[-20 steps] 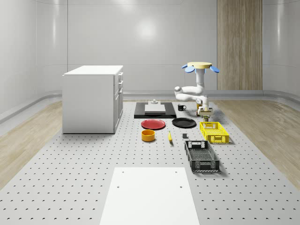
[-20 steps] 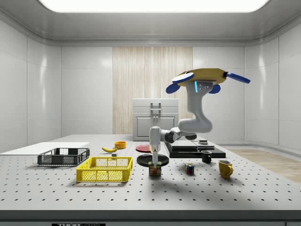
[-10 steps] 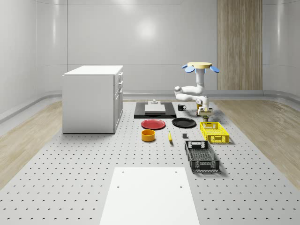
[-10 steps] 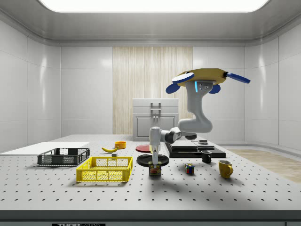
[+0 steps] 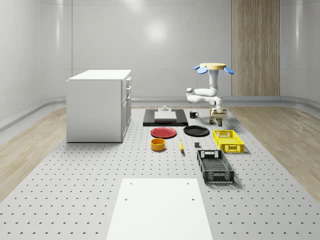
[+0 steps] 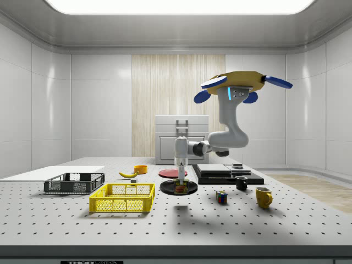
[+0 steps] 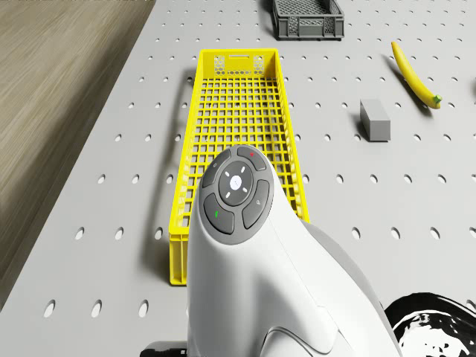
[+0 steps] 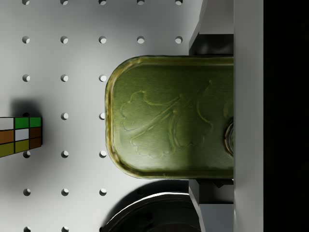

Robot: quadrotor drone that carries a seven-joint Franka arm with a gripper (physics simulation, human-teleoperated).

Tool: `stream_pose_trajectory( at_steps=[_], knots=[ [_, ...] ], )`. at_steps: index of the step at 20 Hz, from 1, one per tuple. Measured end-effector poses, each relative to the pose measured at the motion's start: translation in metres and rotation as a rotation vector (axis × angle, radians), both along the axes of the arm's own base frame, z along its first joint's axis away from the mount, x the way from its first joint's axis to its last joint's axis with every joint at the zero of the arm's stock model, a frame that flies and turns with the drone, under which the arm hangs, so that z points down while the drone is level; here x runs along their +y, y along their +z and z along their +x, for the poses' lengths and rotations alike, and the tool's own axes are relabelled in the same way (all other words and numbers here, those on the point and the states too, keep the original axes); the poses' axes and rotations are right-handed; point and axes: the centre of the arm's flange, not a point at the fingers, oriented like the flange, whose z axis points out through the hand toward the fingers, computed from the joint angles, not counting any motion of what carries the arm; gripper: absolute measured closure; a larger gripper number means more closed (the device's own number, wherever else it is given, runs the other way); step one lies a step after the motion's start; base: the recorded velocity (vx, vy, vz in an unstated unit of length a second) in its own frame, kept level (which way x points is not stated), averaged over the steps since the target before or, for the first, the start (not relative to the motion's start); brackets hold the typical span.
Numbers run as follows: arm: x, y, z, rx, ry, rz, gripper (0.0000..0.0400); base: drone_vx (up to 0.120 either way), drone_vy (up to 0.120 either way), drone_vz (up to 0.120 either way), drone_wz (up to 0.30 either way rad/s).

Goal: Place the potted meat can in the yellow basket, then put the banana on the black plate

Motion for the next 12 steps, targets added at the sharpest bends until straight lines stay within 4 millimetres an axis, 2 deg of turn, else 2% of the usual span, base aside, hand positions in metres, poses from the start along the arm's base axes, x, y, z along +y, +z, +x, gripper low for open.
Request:
stream_pose_trajectory(
  at_steps=[1,12],
  knots=[
    [0.0000,-0.0008,0.0000,0.000,0.000,0.000,0.0107,0.120,0.000,0.080,0.000],
    [-0.0001,-0.0038,0.0000,0.000,0.000,0.000,0.0107,0.120,0.000,0.000,0.000]
  ],
)
